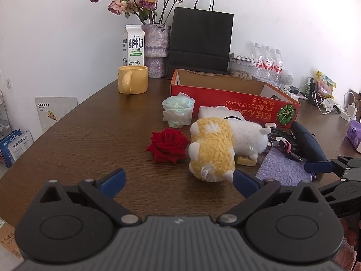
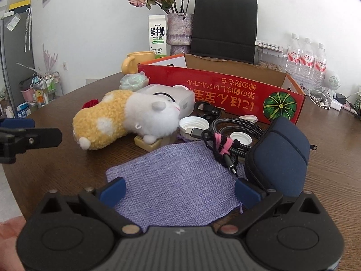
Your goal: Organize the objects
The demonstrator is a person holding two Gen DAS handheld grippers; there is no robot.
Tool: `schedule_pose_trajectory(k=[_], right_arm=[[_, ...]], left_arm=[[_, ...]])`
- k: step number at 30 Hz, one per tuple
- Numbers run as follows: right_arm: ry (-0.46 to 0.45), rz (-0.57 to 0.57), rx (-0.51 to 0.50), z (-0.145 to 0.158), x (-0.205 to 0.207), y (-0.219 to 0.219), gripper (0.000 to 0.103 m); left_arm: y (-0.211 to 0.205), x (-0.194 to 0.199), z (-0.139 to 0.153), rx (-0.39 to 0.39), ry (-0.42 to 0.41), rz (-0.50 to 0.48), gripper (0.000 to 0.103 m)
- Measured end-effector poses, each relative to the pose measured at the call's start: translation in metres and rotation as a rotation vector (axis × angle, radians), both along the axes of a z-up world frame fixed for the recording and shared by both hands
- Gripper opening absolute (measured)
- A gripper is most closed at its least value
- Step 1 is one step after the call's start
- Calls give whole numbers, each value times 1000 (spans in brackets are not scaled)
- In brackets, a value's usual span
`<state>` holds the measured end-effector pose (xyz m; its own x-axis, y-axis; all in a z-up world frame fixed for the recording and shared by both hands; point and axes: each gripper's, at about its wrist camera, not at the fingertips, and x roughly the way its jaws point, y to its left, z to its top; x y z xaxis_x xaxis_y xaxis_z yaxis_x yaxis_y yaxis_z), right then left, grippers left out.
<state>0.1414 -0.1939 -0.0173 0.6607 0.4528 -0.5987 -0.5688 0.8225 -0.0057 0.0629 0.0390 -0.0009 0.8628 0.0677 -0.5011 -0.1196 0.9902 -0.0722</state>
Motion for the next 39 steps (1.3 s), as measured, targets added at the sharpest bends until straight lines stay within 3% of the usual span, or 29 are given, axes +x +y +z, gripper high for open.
schedule_pose_trajectory(k=[14,16,18,20,21,22,24,30,35,39], right_arm=[[-40,52,54,0,-19,-2,66],[-49,57,63,0,-22,-3,42],[-51,57,64,1,-23,-3,37],[-43,50,62,3,-22,-3,39],[-40,41,53,4,-21,-3,54],[-40,32,42,5,-20,-2,80],[-40,19,50,9,-17,-5,100],[136,23,40,13,16,-5,103],[124,54,-91,11,26,16,103],[113,51,-78,9,24,16,103]], left_arm=[[0,0,-1,-1,5,5,103],[1,0,-2,-3,6,8,103],[1,1,-1,-3,9,10,103],[2,0,0,-1,6,9,103],[2,-1,0,-1,4,10,103],[2,-1,1,0,2,11,103],[4,-1,2,1,2,17,103],[5,1,6,12,4,22,103],[4,3,8,10,3,16,103],[3,4,6,8,10,13,103]])
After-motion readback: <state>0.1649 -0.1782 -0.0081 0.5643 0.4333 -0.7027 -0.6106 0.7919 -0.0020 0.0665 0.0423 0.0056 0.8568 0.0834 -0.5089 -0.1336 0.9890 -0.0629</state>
